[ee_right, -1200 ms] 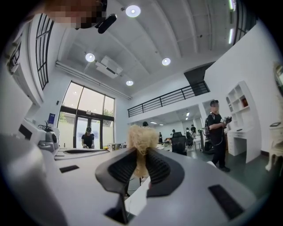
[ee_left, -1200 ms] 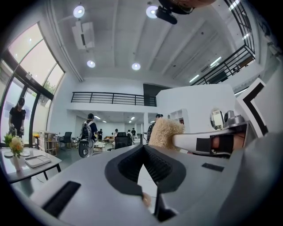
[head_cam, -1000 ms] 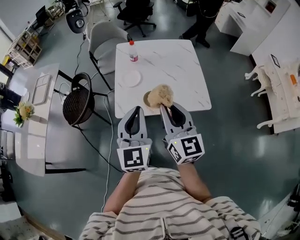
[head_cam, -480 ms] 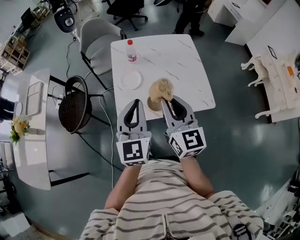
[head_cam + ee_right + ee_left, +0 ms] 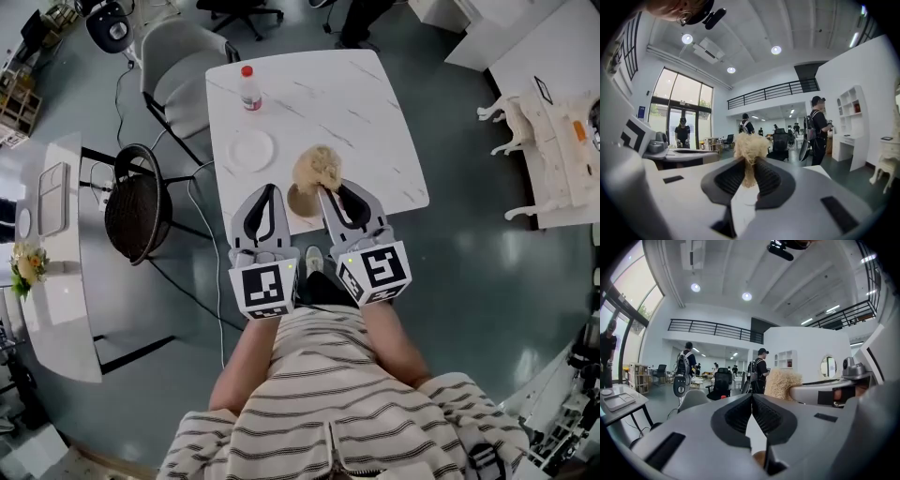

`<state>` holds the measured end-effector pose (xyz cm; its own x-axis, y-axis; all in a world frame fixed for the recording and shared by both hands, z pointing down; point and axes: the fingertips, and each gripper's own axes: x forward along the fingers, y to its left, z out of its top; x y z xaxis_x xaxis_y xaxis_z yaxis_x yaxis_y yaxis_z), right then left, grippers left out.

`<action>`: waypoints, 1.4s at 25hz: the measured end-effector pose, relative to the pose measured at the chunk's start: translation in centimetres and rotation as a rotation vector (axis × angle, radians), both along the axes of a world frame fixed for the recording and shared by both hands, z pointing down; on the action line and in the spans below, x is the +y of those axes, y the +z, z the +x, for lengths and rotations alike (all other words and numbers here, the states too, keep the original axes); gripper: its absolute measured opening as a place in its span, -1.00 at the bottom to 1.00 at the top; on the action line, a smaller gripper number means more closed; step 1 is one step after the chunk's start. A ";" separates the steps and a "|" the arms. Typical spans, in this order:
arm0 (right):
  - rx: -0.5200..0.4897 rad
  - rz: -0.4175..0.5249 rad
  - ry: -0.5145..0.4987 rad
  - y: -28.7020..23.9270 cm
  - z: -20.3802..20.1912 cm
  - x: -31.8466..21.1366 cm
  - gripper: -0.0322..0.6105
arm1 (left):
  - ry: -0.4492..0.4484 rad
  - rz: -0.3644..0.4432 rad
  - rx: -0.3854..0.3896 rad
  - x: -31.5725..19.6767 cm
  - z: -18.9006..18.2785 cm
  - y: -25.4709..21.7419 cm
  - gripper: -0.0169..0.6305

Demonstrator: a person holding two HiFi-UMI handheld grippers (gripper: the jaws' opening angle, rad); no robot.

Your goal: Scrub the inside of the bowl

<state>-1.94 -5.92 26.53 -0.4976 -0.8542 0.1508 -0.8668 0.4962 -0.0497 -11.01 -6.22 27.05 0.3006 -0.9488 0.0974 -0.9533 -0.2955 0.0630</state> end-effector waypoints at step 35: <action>0.083 -0.472 -0.113 19.6 2.6 -4.8 -0.69 | 0.054 -0.429 -0.071 -5.5 2.9 18.3 -0.92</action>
<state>0.66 -10.76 46.09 -0.5533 -0.6240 0.5518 -0.8192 0.5277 -0.2247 -8.13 -11.76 45.32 0.3272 -0.8011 0.5011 -0.9435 -0.3066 0.1260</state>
